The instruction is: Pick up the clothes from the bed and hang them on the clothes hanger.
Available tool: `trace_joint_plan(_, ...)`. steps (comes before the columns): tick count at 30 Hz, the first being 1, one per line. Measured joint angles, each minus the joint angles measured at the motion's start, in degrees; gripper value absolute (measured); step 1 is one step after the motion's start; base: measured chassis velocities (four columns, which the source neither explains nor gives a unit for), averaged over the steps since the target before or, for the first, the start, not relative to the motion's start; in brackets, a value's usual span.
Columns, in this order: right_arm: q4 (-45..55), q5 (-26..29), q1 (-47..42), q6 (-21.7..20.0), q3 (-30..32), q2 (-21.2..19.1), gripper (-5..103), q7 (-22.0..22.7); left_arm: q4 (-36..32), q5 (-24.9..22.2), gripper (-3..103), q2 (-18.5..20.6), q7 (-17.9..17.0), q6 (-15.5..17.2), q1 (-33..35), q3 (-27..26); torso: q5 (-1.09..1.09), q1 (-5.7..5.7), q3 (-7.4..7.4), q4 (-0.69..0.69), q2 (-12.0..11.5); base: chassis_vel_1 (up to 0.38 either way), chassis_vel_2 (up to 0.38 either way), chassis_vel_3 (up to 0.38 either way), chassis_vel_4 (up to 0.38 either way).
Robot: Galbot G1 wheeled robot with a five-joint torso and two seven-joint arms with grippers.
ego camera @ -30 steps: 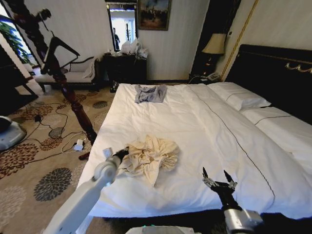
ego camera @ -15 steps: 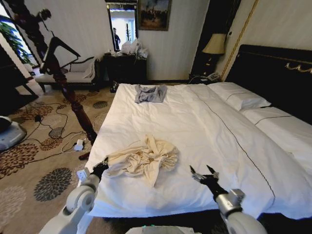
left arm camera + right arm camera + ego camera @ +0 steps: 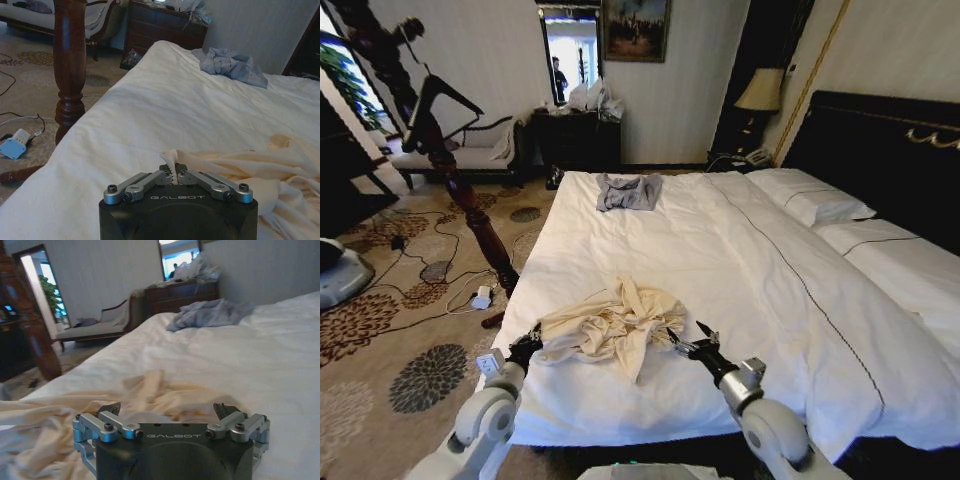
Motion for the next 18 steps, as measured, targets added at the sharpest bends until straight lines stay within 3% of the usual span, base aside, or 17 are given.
trace_joint_plan(5, 0.0, 6.5, 3.6, -2.2, -5.7, 2.1, 100, 1.6, 0.0, 2.4, 0, 0.2, 0.5, -0.4, 0.9, 0.2, 0.00, 0.00, 0.00, 0.01, 0.0, 0.000, 0.000, 0.000, 0.000)
trace_joint_plan(6, 0.2, 8.6, 4.2, -2.5, -6.3, 2.7, 100, 1.9, 0.0, 2.6, 0, 0.3, 0.5, -0.5, 0.9, 0.2, 0.00, 0.00, 0.00, 0.01, 0.0, 0.000, 0.000, 0.000, 0.000)
trace_joint_plan(7, 0.8, 15.6, 6.3, -3.4, -7.5, 4.9, 100, 3.0, -0.1, 2.6, 0, 0.4, 0.5, -0.5, 1.0, 0.2, 0.00, 0.00, 0.00, 0.00, 0.0, 0.000, 0.000, 0.000, 0.000)
trace_joint_plan(10, 1.3, 20.4, 8.3, -4.2, -8.5, 6.3, 100, 3.4, -0.2, 2.6, 0, 0.6, 0.5, -0.5, 1.0, 0.1, 0.00, 0.00, 0.00, 0.02, 0.0, 0.000, 0.000, 0.000, 0.000)
trace_joint_plan(18, -0.9, 21.9, 10.0, -6.6, -11.2, 6.8, 100, 4.5, 0.0, 2.7, 0, 0.4, 0.6, -0.5, 0.8, 0.6, 0.00, 0.00, 0.00, 0.00, 0.0, 0.000, 0.000, 0.000, 0.000)
